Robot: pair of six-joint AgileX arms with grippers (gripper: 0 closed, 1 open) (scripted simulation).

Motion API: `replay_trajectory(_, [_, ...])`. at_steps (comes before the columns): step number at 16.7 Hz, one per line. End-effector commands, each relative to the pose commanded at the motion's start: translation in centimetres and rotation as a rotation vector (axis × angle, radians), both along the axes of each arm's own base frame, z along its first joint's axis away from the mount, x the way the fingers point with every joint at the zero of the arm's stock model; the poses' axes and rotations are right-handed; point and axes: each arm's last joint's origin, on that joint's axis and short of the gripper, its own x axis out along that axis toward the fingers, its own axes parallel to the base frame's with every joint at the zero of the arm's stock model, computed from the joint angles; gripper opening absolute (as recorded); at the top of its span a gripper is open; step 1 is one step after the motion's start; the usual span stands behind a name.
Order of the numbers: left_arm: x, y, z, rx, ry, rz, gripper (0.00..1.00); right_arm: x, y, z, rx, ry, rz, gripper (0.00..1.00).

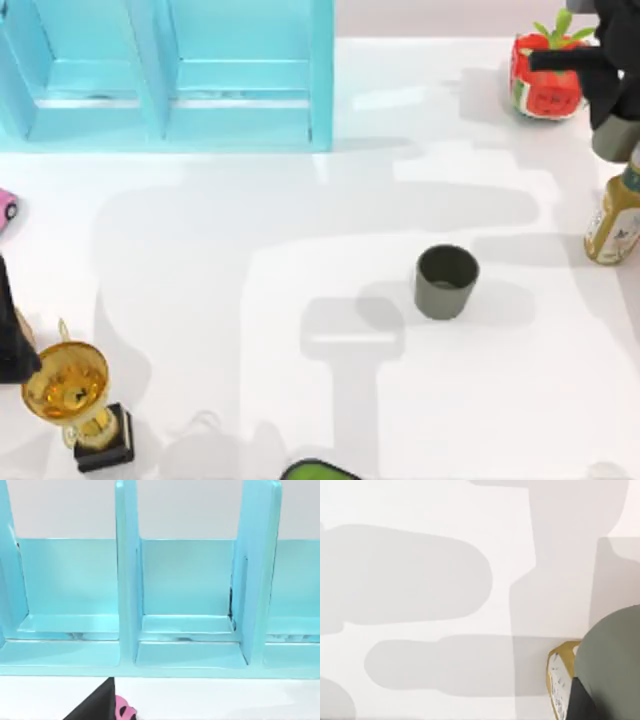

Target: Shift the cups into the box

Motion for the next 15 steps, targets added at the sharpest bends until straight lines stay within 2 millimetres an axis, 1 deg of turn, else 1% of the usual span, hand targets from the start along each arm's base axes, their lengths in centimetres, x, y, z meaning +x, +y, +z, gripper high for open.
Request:
replay_trajectory(2, [0.0, 0.0, 0.0, 0.0, 0.0, 0.0, 1.0, 0.0, 0.2, -0.3, -0.002, 0.004, 0.003, 0.0])
replay_trajectory(4, [0.0, 0.0, 0.0, 0.0, 0.0, 0.0, 1.0, 0.1, 0.2, -0.1, 0.004, -0.011, 0.011, 0.0])
replay_trajectory(7, [0.0, 0.0, 0.0, 0.0, 0.0, 0.0, 1.0, 0.1, -0.9, 1.6, 0.032, -0.101, 0.055, 0.0])
replay_trajectory(9, [0.0, 0.0, 0.0, 0.0, 0.0, 0.0, 1.0, -0.7, -2.6, 3.2, 0.045, -0.148, 0.09, 0.0])
replay_trajectory(11, [0.0, 0.0, 0.0, 0.0, 0.0, 0.0, 1.0, -2.3, -4.9, 4.4, 0.049, -0.155, 0.12, 0.0])
replay_trajectory(13, [0.0, 0.0, 0.0, 0.0, 0.0, 0.0, 1.0, -4.7, -7.7, 4.9, 0.048, -0.126, 0.137, 0.0])
replay_trajectory(15, [0.0, 0.0, 0.0, 0.0, 0.0, 0.0, 1.0, -7.8, -10.6, 4.9, 0.047, -0.071, 0.138, 0.0])
